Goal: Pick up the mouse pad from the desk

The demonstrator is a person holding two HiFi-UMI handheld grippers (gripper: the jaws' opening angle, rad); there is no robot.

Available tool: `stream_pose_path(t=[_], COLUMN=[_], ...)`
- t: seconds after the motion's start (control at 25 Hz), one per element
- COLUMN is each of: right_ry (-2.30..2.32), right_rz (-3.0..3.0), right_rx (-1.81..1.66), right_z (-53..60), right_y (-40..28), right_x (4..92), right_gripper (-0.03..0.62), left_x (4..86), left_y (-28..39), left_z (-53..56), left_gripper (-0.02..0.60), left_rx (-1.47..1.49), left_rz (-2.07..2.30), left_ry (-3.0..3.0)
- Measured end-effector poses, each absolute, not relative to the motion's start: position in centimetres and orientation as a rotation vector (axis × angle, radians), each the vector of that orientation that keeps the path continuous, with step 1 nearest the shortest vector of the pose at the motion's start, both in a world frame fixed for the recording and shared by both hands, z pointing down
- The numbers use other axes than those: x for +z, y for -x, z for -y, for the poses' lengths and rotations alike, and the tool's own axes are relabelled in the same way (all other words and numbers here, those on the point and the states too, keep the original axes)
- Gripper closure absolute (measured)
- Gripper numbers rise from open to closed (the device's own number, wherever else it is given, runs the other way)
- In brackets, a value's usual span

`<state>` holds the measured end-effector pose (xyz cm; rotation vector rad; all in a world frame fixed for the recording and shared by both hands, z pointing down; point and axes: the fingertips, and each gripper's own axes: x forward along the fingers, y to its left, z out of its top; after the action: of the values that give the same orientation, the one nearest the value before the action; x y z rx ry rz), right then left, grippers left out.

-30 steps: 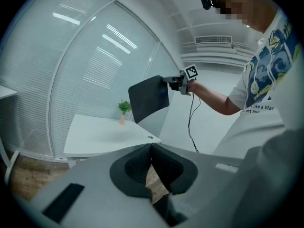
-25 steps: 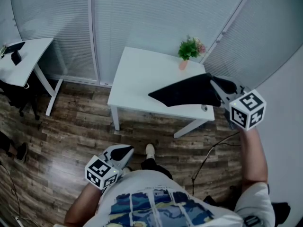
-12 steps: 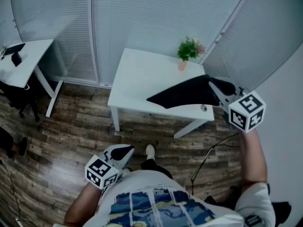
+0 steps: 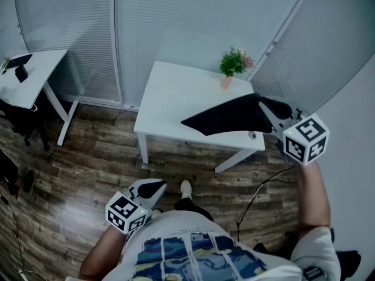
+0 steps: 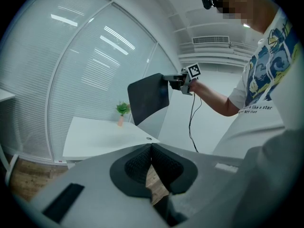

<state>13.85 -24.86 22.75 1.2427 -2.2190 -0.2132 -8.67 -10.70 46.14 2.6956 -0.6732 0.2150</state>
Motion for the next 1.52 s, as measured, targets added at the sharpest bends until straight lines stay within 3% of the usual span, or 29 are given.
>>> stream_pose_path(t=[1.52], right_ry=[-1.254], right_rz=[2.233], right_rx=[-0.228], right_z=[24.8], right_y=[-14.7], right_x=[22.8], right_gripper=[0.569], left_x=[46.4], left_y=[8.5], left_z=[10.7], left_gripper=[0.578], left_rx=[0.227], left_rz=[0.693], left_ry=[-2.670])
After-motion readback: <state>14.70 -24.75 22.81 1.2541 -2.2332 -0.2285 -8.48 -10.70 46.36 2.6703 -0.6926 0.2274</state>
